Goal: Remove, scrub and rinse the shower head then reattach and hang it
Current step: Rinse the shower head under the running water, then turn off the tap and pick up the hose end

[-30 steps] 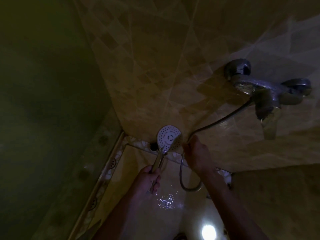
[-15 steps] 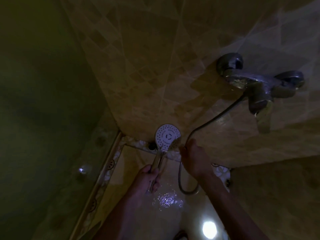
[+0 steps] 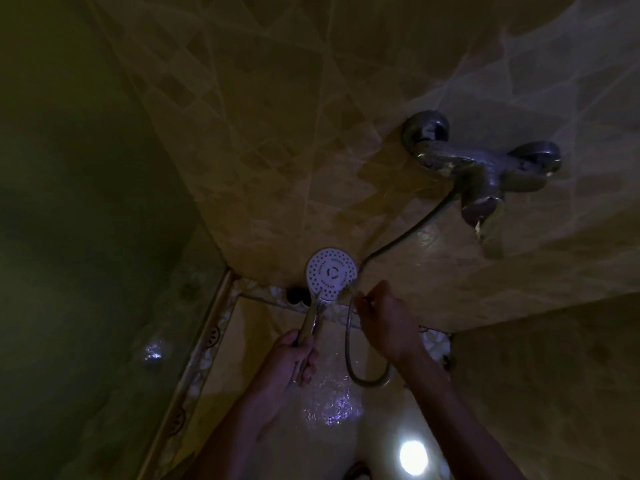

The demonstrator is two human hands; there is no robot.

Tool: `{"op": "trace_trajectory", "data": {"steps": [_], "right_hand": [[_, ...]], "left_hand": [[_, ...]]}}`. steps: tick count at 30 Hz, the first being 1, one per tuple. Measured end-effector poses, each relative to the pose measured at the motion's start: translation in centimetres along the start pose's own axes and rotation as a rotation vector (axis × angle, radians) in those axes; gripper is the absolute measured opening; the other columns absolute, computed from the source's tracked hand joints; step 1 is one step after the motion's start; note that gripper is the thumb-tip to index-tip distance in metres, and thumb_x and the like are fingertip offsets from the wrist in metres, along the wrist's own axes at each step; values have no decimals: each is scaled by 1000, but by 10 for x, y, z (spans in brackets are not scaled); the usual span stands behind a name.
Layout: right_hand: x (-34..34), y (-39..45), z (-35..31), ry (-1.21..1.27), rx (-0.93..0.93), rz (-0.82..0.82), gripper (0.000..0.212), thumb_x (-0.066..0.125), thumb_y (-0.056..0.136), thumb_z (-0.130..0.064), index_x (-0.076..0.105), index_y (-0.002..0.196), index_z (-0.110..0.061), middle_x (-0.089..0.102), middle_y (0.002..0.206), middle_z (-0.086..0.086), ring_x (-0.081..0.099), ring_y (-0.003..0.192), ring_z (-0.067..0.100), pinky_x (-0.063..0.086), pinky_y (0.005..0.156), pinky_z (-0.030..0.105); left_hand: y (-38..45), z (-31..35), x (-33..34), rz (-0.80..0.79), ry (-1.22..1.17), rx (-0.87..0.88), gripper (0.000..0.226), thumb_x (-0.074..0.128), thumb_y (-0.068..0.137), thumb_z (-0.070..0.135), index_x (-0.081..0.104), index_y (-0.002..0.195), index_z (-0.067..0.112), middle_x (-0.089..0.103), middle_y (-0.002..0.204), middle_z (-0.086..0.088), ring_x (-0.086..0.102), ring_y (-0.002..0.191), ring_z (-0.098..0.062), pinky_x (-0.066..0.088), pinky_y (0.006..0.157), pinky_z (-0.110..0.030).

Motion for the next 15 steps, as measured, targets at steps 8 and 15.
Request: {"op": "trace_trajectory", "data": {"steps": [8, 15], "right_hand": [[-29, -13, 7, 129, -31, 54, 22, 59, 95, -35, 49, 88, -17, 68, 63, 0, 63, 53, 5, 46, 51, 23], [-87, -24, -4, 91, -76, 47, 40, 53, 95, -46, 65, 74, -14, 66, 52, -6, 56, 42, -3, 39, 49, 16]], "left_hand": [[-15, 9, 14, -38, -41, 16, 13, 44, 94, 5, 45, 81, 8, 48, 54, -2, 41, 36, -11, 28, 35, -19], [-31, 25, 35, -61, -133, 61, 13, 42, 93, 2, 47, 82, 5, 48, 51, -4, 40, 33, -12, 29, 32, -16]]}}
Point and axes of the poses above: each hand's wrist, its own y-axis towards the middle knuckle, its own x-axis out of the palm, z = x × y, the point moved 3 cm from there along y, towards the middle knuckle
